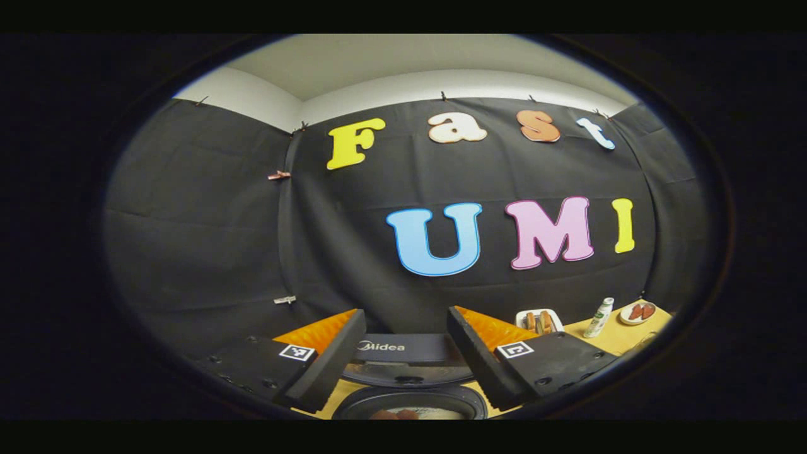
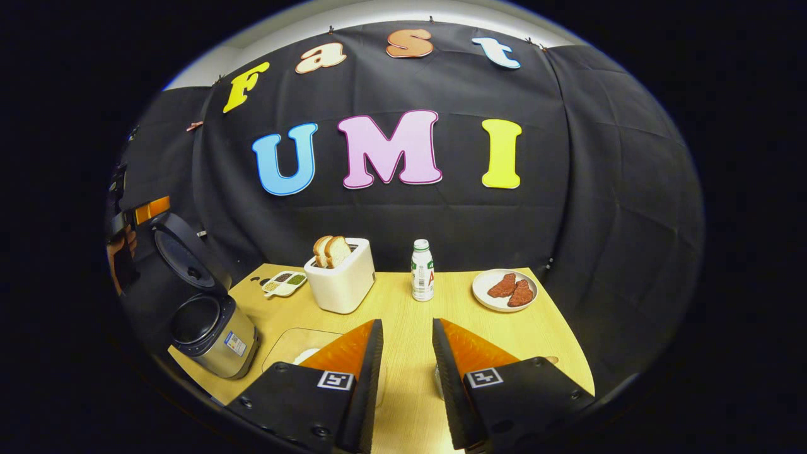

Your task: Close the left gripper, press the button to open the rice cooker; take a wooden spoon from the chopstick holder with the right hand, scoop a spoonful of rice and pour it into the rice cooker, then put the wooden spoon back into the chopstick holder.

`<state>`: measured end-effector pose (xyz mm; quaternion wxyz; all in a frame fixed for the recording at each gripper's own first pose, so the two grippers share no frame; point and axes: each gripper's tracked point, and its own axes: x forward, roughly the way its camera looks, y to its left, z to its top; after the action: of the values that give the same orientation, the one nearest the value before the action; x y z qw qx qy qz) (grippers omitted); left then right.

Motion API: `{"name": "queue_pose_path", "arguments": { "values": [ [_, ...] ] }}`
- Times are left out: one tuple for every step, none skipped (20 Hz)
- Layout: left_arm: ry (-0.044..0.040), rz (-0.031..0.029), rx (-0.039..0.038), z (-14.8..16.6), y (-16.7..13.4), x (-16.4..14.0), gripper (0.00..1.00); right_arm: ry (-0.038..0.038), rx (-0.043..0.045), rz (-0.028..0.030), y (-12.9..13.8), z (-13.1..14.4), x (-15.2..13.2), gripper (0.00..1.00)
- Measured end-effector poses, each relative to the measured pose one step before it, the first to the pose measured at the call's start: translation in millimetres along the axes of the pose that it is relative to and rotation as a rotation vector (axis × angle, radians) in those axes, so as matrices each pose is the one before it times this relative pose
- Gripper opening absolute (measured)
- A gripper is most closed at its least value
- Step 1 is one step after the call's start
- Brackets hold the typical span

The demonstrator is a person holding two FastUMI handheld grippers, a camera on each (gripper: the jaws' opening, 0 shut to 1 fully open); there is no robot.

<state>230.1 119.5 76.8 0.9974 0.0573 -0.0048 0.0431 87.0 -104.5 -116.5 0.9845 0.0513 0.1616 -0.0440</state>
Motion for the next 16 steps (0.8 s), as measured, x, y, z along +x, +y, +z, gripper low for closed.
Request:
{"name": "queue_pose_path", "arguments": {
  "values": [
    [0.02033,0.00070,-0.00759,-7.06,1.15,0.38,0.89,0.00059,-0.00330,0.00107,1.04,-0.13,-0.23,0.50],
    [0.01222,-0.00056,-0.01527,-4.64,0.67,-0.65,0.89,0.00230,-0.00231,0.00005,0.97,-1.07,0.15,0.50],
    [-0.01145,-0.00352,-0.00736,2.49,-0.29,-0.88,0.93,0.00114,0.00050,0.00020,0.29,-0.43,-0.20,0.50],
    [0.00341,0.00052,-0.00059,-0.82,-0.57,-1.89,0.93,0.00054,0.00174,-0.00033,0.67,-0.03,0.68,0.50],
    [0.00033,0.00178,0.00473,-1.59,0.51,-2.30,0.94,0.00096,0.00132,-0.00058,-0.15,0.13,0.41,0.50],
    [-0.00214,-0.00169,0.00676,0.68,-0.17,-1.56,0.97,0.00038,0.00066,0.00159,1.01,-0.26,0.58,0.50],
    [0.00386,0.00135,0.00170,-2.79,0.02,-2.21,0.94,0.00037,-0.00169,0.00183,0.71,-0.16,0.23,0.50],
    [0.00280,-0.00066,-0.00561,-1.45,0.35,-3.49,0.94,0.00011,-0.00128,0.00299,0.99,0.19,0.49,0.50],
    [0.00194,0.00133,-0.00328,-0.15,0.40,-2.42,0.92,-0.00051,0.00130,0.00311,1.62,0.73,0.33,0.50],
    [0.00196,0.00103,-0.00046,-1.55,-0.08,-4.12,0.94,0.00184,0.00210,0.00536,2.59,-0.73,-0.52,0.50],
    [-0.00097,0.00338,0.00350,-1.38,-0.15,-4.10,0.95,0.00059,0.00043,0.00546,2.25,-0.19,0.00,0.50],
    [0.00727,0.00617,0.00342,-2.33,0.71,-3.66,0.95,-0.00078,-0.00240,0.00334,1.91,-0.05,-0.25,0.50],
    [0.00657,0.00683,-0.00127,-2.50,0.24,-3.85,0.95,0.00074,-0.00651,0.00671,2.44,-0.68,0.13,0.50],
    [0.01019,0.00609,-0.00721,-2.15,0.47,-4.04,0.95,0.00236,-0.00467,0.00470,2.50,-0.76,-0.16,0.50],
    [0.00643,0.00325,-0.01018,-1.88,0.37,-4.77,0.95,0.00133,0.00026,0.00890,2.77,-0.97,-0.54,0.50],
    [0.01019,0.00171,-0.00901,-2.40,0.34,-4.89,0.95,0.00013,0.00019,0.00506,3.18,-0.58,0.08,0.50]
  ]
}}
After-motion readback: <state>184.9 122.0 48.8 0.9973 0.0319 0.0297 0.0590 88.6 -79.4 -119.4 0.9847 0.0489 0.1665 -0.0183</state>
